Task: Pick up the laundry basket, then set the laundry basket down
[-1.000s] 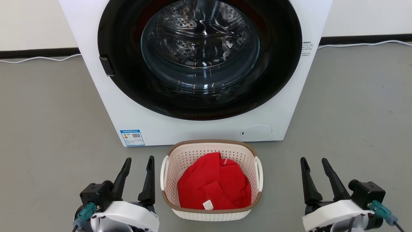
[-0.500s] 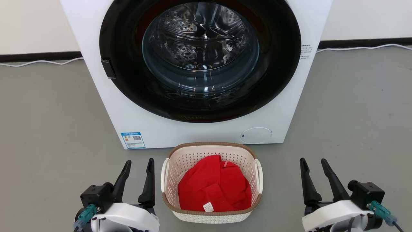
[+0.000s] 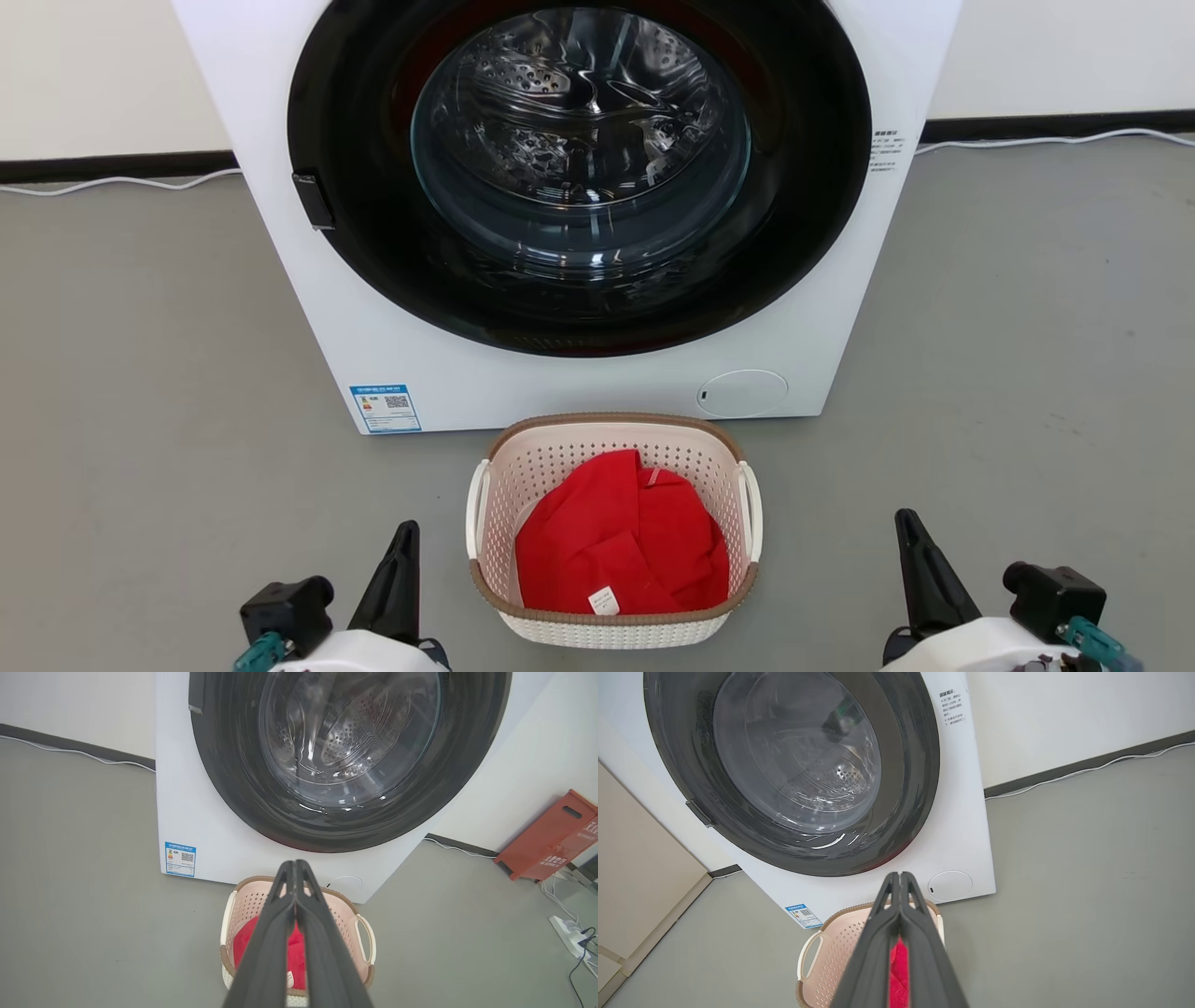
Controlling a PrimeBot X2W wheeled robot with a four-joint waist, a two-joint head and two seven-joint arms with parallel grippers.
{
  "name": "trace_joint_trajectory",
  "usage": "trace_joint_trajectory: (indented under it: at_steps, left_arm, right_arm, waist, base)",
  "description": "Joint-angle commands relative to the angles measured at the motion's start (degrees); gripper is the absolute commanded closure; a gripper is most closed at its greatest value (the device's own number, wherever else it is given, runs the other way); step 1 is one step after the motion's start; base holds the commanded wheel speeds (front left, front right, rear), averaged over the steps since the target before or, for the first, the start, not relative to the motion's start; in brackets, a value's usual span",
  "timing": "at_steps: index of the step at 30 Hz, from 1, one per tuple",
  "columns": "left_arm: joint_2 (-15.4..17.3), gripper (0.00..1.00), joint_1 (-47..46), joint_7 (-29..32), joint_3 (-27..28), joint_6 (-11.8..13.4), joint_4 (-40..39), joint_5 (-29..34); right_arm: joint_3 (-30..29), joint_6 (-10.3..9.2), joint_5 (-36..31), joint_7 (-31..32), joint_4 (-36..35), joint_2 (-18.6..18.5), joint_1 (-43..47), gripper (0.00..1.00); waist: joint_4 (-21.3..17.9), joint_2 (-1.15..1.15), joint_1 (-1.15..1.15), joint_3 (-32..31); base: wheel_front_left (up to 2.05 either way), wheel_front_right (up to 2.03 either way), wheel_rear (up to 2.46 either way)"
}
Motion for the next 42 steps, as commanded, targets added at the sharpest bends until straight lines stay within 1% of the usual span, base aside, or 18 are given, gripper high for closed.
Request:
trace_joint_trajectory:
  at_steps: [1, 3, 8, 42]
  left_arm:
    - [0.1, 1.0, -1.8, 0.2, 0.5, -0.2, -1.5, -1.5]
    - [0.1, 1.0, -1.8, 0.5, 0.7, -0.3, -1.6, -2.6]
    - [0.2, 1.0, -2.0, 1.5, 1.4, -0.5, -1.7, -6.0]
    - [0.3, 1.0, -3.1, 6.9, 5.2, -1.8, -2.7, -24.4]
  right_arm:
    - [-0.3, 0.01, 1.4, 0.4, -1.6, -0.1, -1.7, 1.0]
    - [-0.5, 0.02, 2.5, 0.7, -1.8, -0.1, -1.7, 1.0]
    - [-0.8, 0.04, 6.1, 1.7, -2.2, -0.1, -1.8, 1.0]
    - [-3.0, 0.15, 25.6, 7.2, -4.5, -0.1, -2.4, 1.0]
  waist:
    - [0.0, 0.0, 0.05, 0.0]
    - [0.1, 0.0, 0.12, -0.1]
    - [0.2, 0.0, 0.0, 0.0]
    - [0.8, 0.0, 0.0, -0.1]
  base:
    - [0.0, 0.0, 0.0]
    - [0.0, 0.0, 0.0]
    - [0.0, 0.0, 0.0]
    - [0.0, 0.0, 0.0]
